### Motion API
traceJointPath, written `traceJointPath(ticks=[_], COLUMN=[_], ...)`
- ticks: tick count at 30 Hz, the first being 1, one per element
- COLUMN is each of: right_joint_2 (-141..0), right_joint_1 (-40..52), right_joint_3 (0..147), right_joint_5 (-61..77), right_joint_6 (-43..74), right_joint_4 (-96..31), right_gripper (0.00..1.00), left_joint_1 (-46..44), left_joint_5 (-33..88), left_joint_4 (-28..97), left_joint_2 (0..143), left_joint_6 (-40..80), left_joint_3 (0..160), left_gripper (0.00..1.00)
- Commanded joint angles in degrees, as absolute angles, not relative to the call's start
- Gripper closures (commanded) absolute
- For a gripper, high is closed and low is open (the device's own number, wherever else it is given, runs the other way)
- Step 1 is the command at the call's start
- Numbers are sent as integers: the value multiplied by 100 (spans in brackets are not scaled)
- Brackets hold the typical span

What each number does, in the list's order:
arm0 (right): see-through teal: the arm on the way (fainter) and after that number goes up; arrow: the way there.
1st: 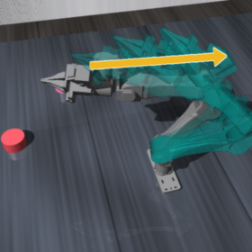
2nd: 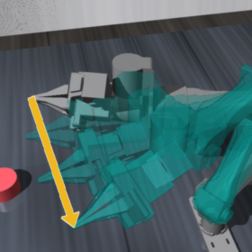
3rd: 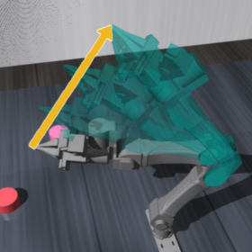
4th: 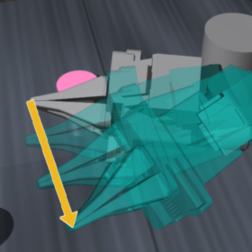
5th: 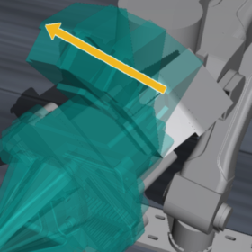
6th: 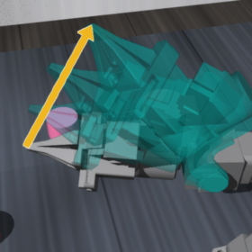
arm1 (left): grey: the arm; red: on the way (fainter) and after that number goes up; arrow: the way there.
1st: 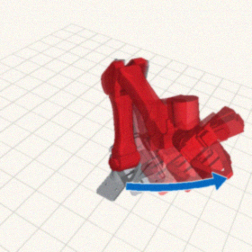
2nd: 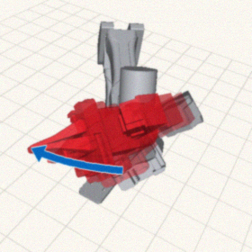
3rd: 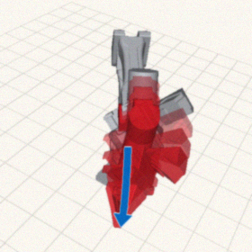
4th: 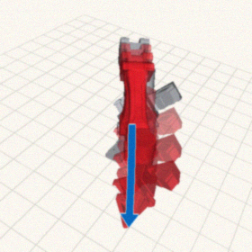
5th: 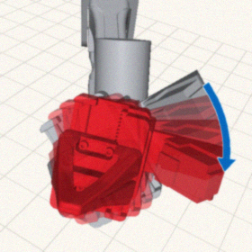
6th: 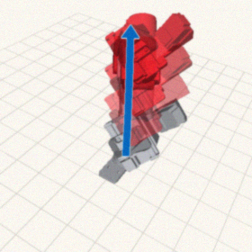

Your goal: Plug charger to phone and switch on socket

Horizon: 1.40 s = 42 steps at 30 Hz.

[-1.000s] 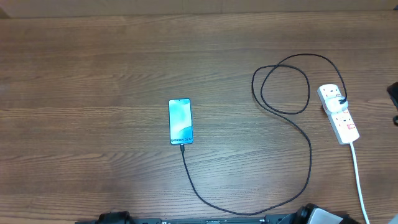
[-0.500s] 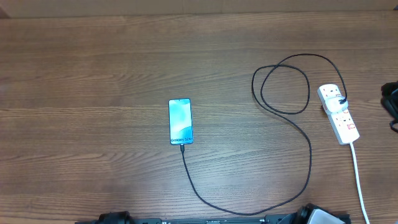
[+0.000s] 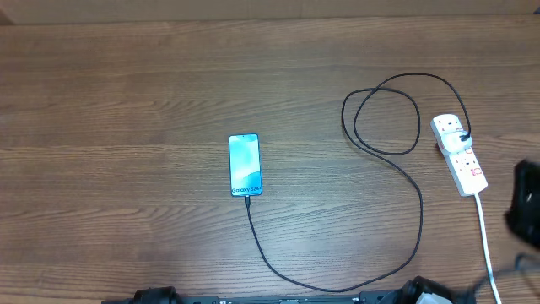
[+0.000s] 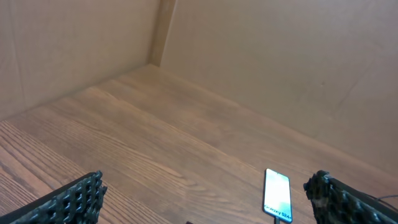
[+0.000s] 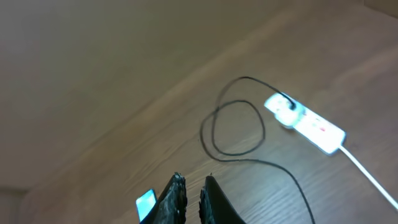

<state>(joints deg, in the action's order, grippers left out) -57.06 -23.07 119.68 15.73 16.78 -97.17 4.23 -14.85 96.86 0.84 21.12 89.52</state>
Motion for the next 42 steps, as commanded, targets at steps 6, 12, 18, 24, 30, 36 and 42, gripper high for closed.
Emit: traceJointPath(ticks=[6, 12, 18, 24, 30, 36, 42], right_joint_2=[-5041, -4912, -4915, -4912, -4912, -4641, -3712], right_joint_1=[-600, -296, -296, -296, -252, -259, -257], right_joint_3=[11959, 11959, 11959, 11959, 11843, 11015, 9078], right_joint_5=[773, 604, 622, 624, 602, 447, 478], right_joint_6=[1450, 1452, 1511, 1511, 1461, 1444, 1428], right_joint_4=[-9706, -9703, -9703, -9703, -9703, -9249, -7592], right_gripper=[48, 0, 0, 0, 0, 0, 0], left_joint_1=[458, 458, 458, 458, 458, 458, 458], left_joint_5=[-1544, -1544, -1544, -1544, -1544, -1544, -1544], left_joint_4=[9677, 9677, 9677, 9677, 9677, 9677, 9677], left_joint_2=[30, 30, 30, 30, 30, 30, 30], left_joint_6=[2228, 2228, 2228, 2228, 2228, 2228, 2228], left_joint_3=[8936, 8936, 8936, 8936, 8936, 8936, 8936], left_gripper=[0, 0, 0, 1, 0, 0, 0])
